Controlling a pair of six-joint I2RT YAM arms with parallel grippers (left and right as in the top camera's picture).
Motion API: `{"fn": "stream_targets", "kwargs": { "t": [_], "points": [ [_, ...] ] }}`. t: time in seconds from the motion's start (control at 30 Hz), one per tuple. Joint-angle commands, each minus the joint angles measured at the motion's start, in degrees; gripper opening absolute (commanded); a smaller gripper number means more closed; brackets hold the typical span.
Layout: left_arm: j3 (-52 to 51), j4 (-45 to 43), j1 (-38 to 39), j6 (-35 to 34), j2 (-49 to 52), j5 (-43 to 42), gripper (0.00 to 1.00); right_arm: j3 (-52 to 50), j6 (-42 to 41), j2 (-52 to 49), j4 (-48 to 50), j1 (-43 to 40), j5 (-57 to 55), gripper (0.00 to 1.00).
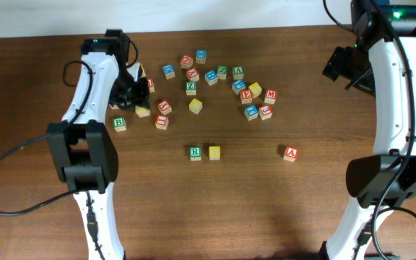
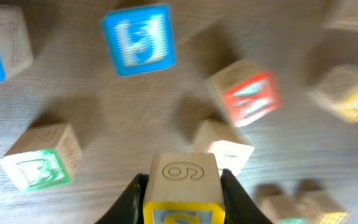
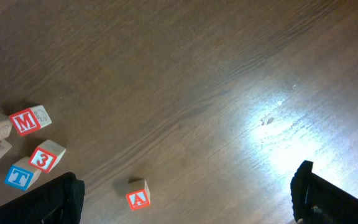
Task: Spell out RSS
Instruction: 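Reach the left gripper to a second yellow S block and grasp it, then place the second yellow S block right of the first S block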
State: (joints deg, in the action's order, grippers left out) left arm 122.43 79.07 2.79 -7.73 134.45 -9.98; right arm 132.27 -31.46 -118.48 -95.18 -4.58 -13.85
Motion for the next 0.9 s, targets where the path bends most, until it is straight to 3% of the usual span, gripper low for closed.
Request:
{"fn": "stream_targets", "kwargs": {
  "t": [0.0, 0.13, 0.2, 0.33, 0.43, 0.6, 0.87],
  "points": [
    [6.62, 7.72, 0.81, 0.15, -0.11, -23.23, 0.22, -0.11, -0.09, 0.04, 0.0, 0.04, 0.11, 0.98],
    [5.75, 10.88, 10.95, 0.13, -0.11, -24.33, 0.21, -0.11, -0.09, 0.04, 0.0, 0.04, 0.11, 0.98],
    [5.75, 11.02, 19.12, -1.55, -0.11, -17.92, 0.18, -0.11, -0.09, 0.04, 0.0, 0.04, 0.11, 0.98],
    [1.11, 1.77, 34.25, -18.05, -0.09, -1.95, 0.2, -0.11, -0.09, 0.04, 0.0, 0.04, 0.11, 0.98],
    [-6.19, -7.26, 40.52, -26.88, -0.04, 7.72, 0.2, -0.11, -0.09, 0.04, 0.0, 0.04, 0.11, 0.98],
    [-14.19, -13.62, 41.11, -29.2, -0.04, 15.17, 0.22, -0.11, -0.09, 0.04, 0.0, 0.04, 0.11, 0.98],
    [-14.19, -13.53, 40.81, -33.24, -0.04, 14.93, 0.27, -0.11, -0.09, 0.04, 0.0, 0.04, 0.11, 0.98]
  ]
}}
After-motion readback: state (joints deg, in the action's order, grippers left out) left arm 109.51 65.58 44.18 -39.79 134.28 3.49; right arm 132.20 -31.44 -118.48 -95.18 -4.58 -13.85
